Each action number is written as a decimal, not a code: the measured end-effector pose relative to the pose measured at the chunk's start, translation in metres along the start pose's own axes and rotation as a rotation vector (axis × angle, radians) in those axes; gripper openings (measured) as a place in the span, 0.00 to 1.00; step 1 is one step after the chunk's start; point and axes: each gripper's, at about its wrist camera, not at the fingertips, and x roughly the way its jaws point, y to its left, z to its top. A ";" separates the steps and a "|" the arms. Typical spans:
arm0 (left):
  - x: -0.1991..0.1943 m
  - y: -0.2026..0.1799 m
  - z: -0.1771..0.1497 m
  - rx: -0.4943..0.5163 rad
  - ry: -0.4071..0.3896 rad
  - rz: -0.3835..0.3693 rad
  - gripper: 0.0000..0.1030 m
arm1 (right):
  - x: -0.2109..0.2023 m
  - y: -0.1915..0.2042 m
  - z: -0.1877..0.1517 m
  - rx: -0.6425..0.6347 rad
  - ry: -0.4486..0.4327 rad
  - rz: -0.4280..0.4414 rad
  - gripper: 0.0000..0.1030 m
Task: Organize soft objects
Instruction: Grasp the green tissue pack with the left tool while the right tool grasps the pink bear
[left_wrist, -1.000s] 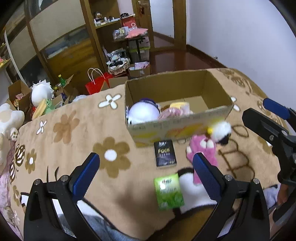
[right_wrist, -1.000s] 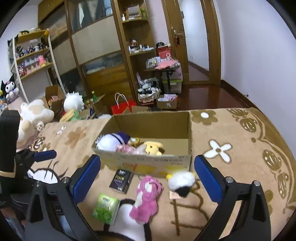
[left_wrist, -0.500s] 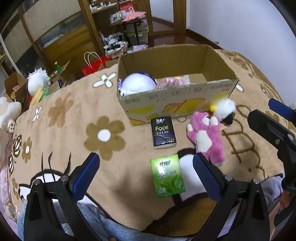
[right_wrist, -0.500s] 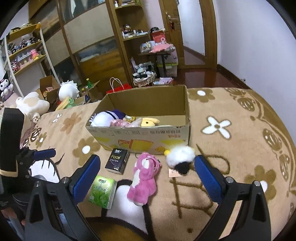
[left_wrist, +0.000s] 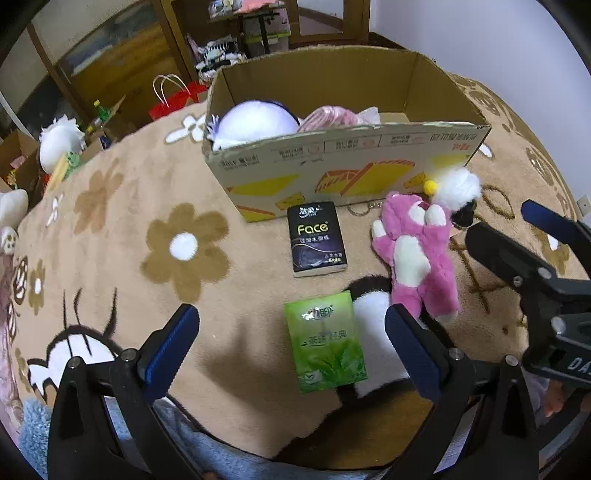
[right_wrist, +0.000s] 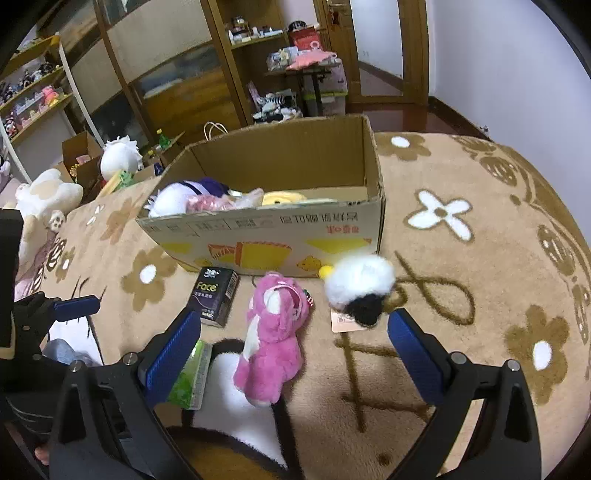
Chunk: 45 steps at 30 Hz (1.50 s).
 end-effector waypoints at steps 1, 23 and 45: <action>0.002 0.001 0.001 -0.004 0.007 -0.008 0.97 | 0.004 0.000 0.000 0.002 0.010 0.000 1.00; 0.055 -0.009 0.002 -0.026 0.175 -0.021 0.96 | 0.065 -0.004 -0.003 0.089 0.147 0.087 0.82; 0.036 0.001 0.005 -0.028 0.075 -0.042 0.51 | 0.052 0.012 -0.005 0.010 0.129 0.087 0.32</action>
